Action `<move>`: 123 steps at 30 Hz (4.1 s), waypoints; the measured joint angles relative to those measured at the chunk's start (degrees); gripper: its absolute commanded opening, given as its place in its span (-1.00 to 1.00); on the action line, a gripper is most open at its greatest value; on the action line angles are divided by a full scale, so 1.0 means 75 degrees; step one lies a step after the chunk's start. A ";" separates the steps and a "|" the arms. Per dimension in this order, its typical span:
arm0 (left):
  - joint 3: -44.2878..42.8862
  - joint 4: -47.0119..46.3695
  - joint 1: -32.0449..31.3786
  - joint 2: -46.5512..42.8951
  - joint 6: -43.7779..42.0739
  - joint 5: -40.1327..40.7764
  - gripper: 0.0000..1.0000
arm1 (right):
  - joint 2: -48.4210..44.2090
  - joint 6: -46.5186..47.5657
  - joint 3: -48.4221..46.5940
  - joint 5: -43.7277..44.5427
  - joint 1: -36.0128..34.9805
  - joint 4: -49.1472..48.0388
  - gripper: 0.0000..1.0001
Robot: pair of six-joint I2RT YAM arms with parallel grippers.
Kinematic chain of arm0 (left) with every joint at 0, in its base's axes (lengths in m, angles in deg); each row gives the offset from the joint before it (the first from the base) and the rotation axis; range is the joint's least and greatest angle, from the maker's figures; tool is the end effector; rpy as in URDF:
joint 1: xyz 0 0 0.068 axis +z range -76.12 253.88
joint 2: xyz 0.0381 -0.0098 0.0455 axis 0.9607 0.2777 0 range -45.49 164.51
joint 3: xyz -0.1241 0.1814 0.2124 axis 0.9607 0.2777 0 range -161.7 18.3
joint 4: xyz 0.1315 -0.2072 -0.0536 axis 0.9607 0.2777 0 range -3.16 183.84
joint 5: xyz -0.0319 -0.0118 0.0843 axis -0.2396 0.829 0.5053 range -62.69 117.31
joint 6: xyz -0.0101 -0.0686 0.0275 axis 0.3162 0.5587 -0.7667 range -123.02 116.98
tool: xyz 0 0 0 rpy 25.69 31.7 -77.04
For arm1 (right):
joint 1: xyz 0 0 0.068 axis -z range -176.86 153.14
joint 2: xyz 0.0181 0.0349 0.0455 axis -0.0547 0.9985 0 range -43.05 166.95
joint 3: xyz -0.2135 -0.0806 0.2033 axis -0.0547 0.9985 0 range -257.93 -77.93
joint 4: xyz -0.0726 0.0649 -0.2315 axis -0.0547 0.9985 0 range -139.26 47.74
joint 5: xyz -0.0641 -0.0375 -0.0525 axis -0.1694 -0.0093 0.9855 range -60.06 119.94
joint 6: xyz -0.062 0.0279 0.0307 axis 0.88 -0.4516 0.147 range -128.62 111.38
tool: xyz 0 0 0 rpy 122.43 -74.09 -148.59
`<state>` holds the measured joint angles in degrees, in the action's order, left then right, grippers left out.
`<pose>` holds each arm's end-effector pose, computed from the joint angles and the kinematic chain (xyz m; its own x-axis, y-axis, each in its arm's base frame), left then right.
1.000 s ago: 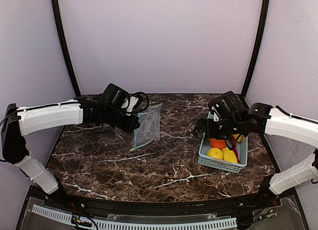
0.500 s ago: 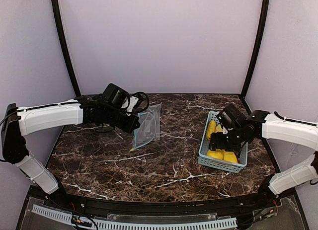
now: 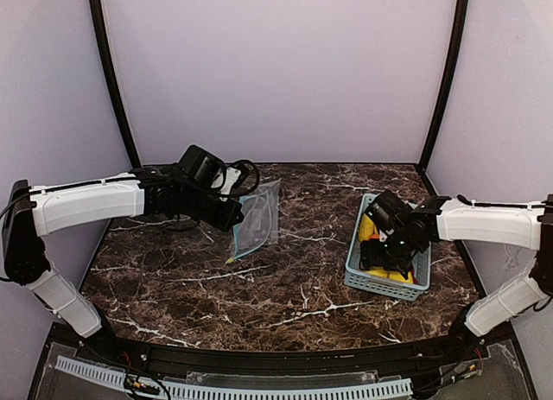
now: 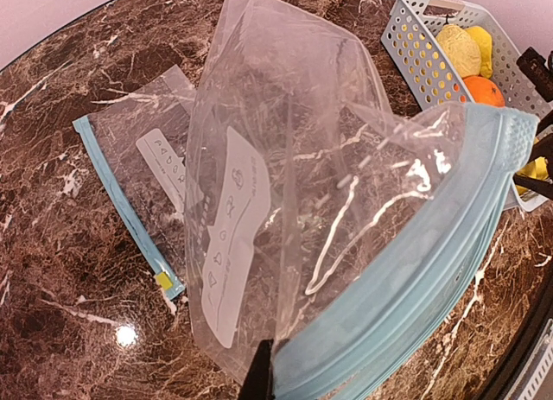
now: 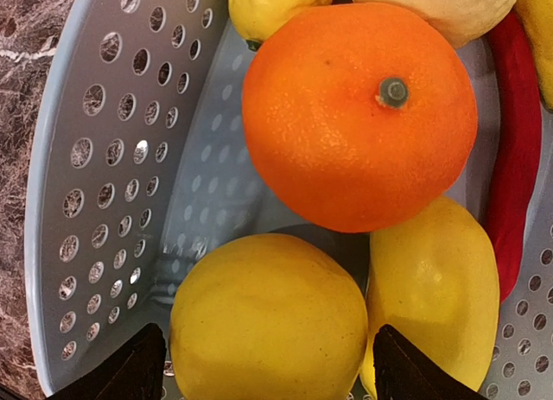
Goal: Place the food in the zip-top bag and seal the zipper
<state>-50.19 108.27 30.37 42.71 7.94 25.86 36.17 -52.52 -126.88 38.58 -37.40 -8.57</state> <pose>0.2556 -0.2450 0.2987 -0.6020 0.3092 -0.7362 0.5985 0.7850 -0.1597 0.1894 0.1494 0.2115 -0.9373 0.1005 -0.3336 0.0620 0.9903 0.1239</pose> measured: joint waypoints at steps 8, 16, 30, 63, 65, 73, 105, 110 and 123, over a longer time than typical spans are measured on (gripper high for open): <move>0.0000 0.0000 0.0000 0.0000 0.0000 -0.0003 -0.99 | 0.0111 -0.0093 0.0006 0.0082 0.0000 -0.0047 0.32; 0.0000 0.0000 0.0000 0.0000 0.0000 0.0003 -0.99 | 0.0111 -0.0128 0.0017 0.0198 0.0000 -0.0052 0.25; 0.0000 -0.0044 0.0000 -0.0003 0.0000 -0.0119 -0.99 | -0.1571 0.0312 -0.0446 0.0758 -0.0003 0.0189 0.10; 0.0003 -0.0274 0.0000 -0.0035 0.0122 -0.0877 -0.99 | 0.0796 0.1824 -0.1894 -0.3212 -0.2331 -0.6277 0.07; 0.0003 -0.0277 0.0000 -0.0044 0.0143 -0.0892 -0.99 | 0.1011 0.1818 -0.2008 -0.3270 -0.2331 -0.6443 0.06; 0.0009 -0.0175 0.0175 -0.0064 0.0224 -0.0682 -0.99 | 0.1419 0.1786 -0.2235 -0.2900 -0.2352 -0.6662 0.06; 0.0149 -0.0699 0.1049 -0.0067 0.0825 -0.1848 -0.99 | 0.3273 0.2328 -0.4057 -0.0615 -0.2355 -0.5103 0.06; 0.0149 -0.0694 0.1026 -0.0067 0.0839 -0.2078 -0.99 | 0.3573 0.2267 -0.4424 0.0009 -0.2261 -0.4494 0.07; 0.0152 -0.1087 0.0871 -0.0061 0.1011 -0.3503 -0.99 | 0.3879 0.1938 -0.4794 -0.0679 -0.1894 -0.4249 0.18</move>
<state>-49.06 100.12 36.91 42.25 15.52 -0.41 65.26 -37.98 -162.83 33.49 -51.60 -40.44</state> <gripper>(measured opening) 0.009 0.600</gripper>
